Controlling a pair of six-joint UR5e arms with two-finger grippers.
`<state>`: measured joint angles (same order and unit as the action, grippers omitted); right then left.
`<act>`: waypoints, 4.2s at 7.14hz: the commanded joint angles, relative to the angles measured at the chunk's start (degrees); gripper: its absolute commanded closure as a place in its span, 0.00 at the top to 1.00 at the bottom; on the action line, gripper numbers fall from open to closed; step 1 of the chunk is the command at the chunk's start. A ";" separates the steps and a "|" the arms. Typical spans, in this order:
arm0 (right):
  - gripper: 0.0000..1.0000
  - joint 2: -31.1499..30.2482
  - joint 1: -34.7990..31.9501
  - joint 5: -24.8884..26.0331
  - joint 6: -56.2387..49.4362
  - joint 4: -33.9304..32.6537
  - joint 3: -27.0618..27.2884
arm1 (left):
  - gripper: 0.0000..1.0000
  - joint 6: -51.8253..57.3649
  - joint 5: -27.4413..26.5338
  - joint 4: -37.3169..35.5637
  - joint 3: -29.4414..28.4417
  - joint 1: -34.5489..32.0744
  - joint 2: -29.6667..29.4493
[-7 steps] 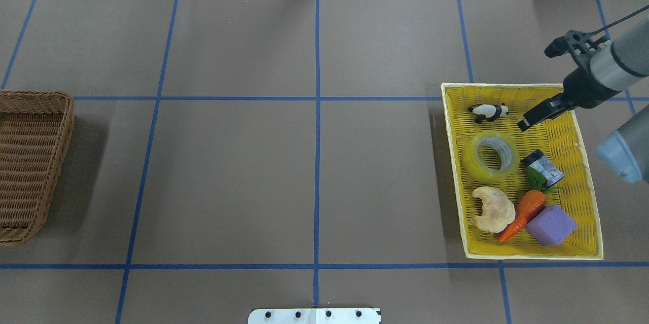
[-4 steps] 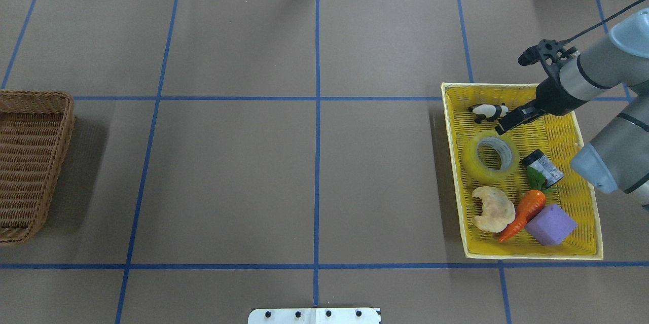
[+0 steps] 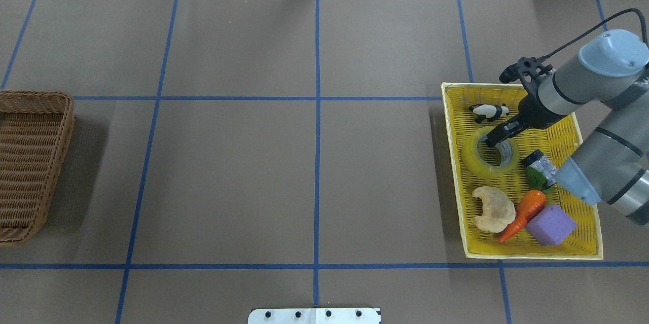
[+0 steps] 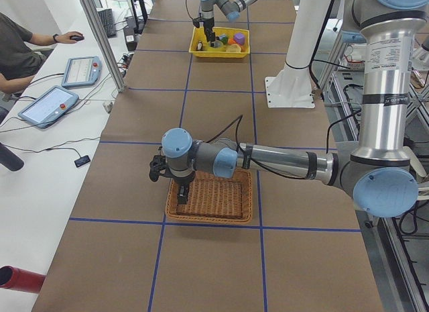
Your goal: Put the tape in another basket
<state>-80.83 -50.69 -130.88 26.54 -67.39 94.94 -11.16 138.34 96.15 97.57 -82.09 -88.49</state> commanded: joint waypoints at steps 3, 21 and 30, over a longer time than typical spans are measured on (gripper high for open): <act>0.54 -1.42 -0.55 -1.75 -0.26 -0.02 0.77 | 0.98 0.00 0.00 -0.09 0.07 0.00 0.33; 0.00 16.05 -10.83 -62.38 11.89 -1.16 -8.78 | 0.98 -51.07 21.36 23.61 2.89 18.62 -25.99; 0.00 20.45 -9.43 -86.70 -38.10 -48.67 -12.41 | 0.98 -105.34 -21.32 65.25 -3.35 34.61 -34.12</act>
<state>-60.53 -60.83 -213.44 -6.03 -109.87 82.54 -109.69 122.94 156.14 94.90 -49.68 -121.83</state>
